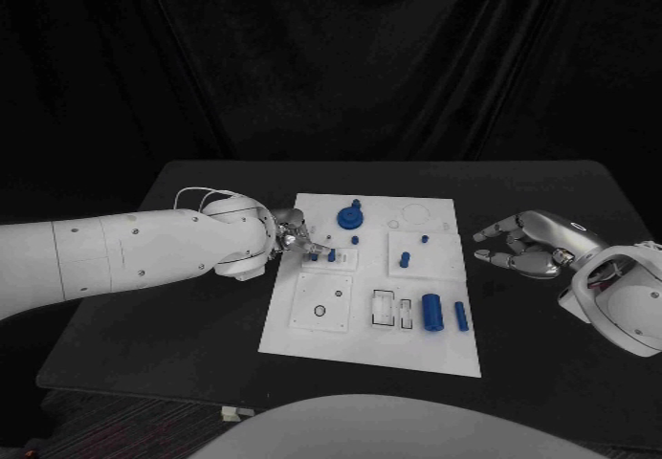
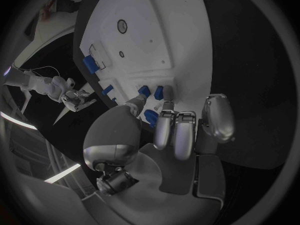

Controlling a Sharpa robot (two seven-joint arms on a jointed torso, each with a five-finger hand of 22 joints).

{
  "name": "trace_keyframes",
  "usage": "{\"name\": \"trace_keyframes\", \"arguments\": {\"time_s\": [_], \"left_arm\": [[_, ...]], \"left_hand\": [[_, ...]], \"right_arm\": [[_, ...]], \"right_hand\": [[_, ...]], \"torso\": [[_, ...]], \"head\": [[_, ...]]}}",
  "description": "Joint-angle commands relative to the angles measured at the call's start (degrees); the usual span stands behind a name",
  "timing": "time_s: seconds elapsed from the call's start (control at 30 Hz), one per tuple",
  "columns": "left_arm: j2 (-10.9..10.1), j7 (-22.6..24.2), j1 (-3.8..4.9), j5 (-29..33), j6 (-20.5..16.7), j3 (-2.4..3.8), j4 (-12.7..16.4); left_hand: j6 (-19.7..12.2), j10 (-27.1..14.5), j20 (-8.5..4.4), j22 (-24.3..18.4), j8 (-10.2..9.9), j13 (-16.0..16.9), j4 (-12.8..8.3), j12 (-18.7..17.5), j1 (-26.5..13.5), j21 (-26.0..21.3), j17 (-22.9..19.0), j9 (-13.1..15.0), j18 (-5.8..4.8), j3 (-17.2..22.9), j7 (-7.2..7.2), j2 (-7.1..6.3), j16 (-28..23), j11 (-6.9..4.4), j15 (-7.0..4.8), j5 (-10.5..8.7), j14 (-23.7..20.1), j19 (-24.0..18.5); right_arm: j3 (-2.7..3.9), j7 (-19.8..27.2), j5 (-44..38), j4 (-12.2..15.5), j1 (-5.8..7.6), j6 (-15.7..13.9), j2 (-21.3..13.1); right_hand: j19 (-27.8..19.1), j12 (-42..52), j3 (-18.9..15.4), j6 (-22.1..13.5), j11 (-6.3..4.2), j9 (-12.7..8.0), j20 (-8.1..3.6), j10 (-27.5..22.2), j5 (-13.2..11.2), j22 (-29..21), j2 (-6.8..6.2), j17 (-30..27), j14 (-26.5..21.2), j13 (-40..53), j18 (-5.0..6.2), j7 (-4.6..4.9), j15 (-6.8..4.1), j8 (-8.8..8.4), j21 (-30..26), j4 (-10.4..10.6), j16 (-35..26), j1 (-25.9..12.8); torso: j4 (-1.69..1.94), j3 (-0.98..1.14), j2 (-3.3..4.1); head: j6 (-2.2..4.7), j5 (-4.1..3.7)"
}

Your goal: Assemble the parts on the task board

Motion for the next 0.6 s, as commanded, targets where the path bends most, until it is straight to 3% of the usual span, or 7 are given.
{"name": "trace_keyframes", "arguments": {"time_s": [0.03,0.13,0.43,0.6], "left_arm": [[0.17,0.65,-0.1,0.23,1.29,-0.08,-0.09],[0.23,0.54,-0.11,0.23,1.24,-0.08,-0.27],[0.2,0.54,-0.12,0.23,0.34,-0.08,-0.56],[-0.24,3.35,-0.11,0.23,-3.83,-0.06,-0.31]], "left_hand": [[1.34,1.15,0.15,9.22,1.56,10.27,1.06,0.04,-0.24,-0.26,13.52,0.87,0.06,-1.87,-0.4,0.17,-0.17,-0.22,-0.13,-0.19,4.74,-0.01],[1.97,1.14,-0.16,9.23,4.14,10.25,2.32,0.03,0.46,-0.21,13.51,3.44,0.06,-4.11,-0.9,0.75,-0.18,-0.68,-0.43,-0.14,4.73,0.0],[-1.15,1.2,-0.49,9.27,10.99,10.29,5.99,0.11,2.27,-0.01,13.63,12.21,0.0,-9.81,-1.34,2.48,-0.06,-0.96,-0.78,-0.12,4.84,0.09],[-2.19,1.5,-0.54,9.38,12.34,10.55,6.73,0.47,1.56,0.38,13.88,14.04,-0.06,-12.47,-1.3,2.76,0.17,-0.98,-0.76,-0.07,5.05,0.33]], "right_arm": [[0.03,-0.9,-0.13,0.01,-0.15,0.13,-0.02],[0.03,-0.9,-0.13,-0.04,-0.16,0.15,0.01],[0.03,-0.94,-0.13,-0.14,-0.23,0.24,0.03],[0.03,-0.96,-0.13,-0.03,-0.25,0.23,-0.16]], "right_hand": [[-0.42,-0.16,0.28,0.59,-0.14,-0.07,-0.12,2.75,0.49,8.46,-0.18,-0.05,3.32,9.77,0.0,0.0,-0.23,0.01,-0.15,-0.28,-0.24,0.69],[-0.43,-0.17,0.42,0.61,-0.13,-0.07,-0.12,2.74,0.96,8.46,-0.2,-0.07,3.32,9.76,0.0,0.02,-0.23,0.0,-0.22,-0.38,-0.27,0.86],[-0.41,-0.21,0.6,0.63,-0.12,-0.08,-0.12,2.71,1.61,8.46,-0.15,-0.08,3.33,9.72,0.0,0.05,-0.22,-0.02,-0.25,-0.42,-0.28,0.97],[-0.4,-0.2,0.74,0.62,-0.11,-0.09,-0.12,2.72,2.09,8.46,-0.15,-0.09,3.34,9.74,0.0,0.05,-0.22,-0.04,-0.28,-0.47,-0.29,1.07]], "torso": [[-0.02,0.0,0.01],[-0.03,0.03,0.03],[-0.04,0.05,0.0],[-0.05,0.03,0.0]], "head": [[0.01,-0.03],[0.01,-0.08],[0.01,-0.18],[0.01,-0.36]]}}
